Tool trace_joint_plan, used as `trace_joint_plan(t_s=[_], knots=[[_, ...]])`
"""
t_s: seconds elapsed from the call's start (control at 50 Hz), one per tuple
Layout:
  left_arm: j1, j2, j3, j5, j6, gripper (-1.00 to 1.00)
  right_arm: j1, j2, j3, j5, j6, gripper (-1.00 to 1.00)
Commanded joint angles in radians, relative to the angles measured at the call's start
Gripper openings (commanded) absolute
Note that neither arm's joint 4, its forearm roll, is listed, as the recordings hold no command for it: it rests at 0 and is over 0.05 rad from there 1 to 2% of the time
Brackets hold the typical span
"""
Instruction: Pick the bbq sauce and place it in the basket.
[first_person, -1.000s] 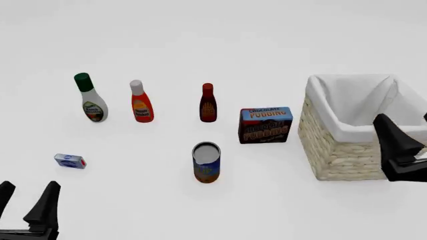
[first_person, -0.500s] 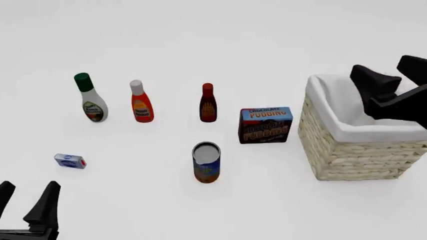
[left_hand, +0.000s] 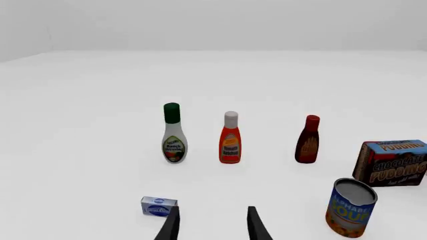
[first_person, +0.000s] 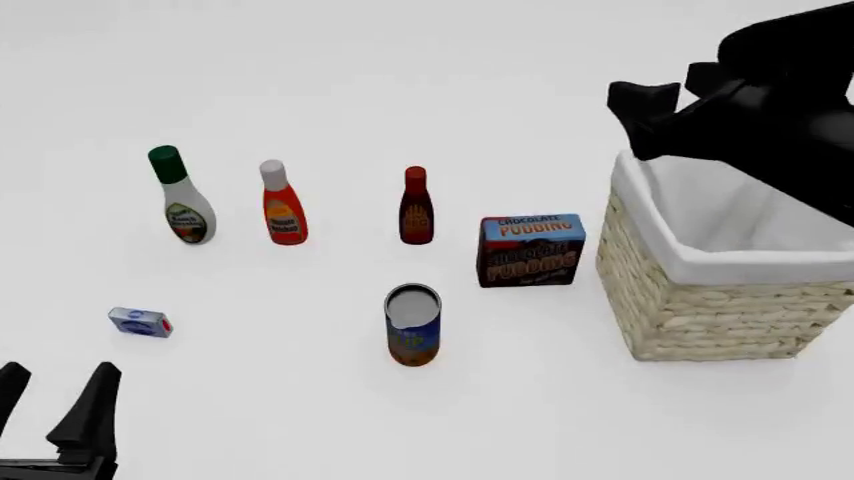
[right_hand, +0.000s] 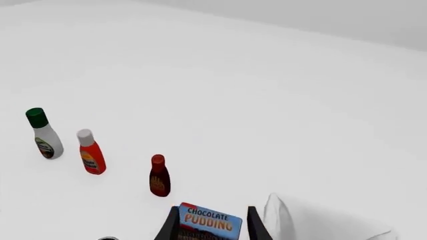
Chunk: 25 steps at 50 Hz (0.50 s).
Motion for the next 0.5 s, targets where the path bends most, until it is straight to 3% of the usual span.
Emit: trace_joint_plan(t_s=[0.02,0.5], knots=[[0.0,0.0,0.0,0.0,0.0,1.0,0.034,0.15,-0.098,-0.023,-0.004,1.0],[0.0,0.0,0.0,0.0,0.0,1.0,0.103,0.431,-0.326,-0.035,0.004,1.0]])
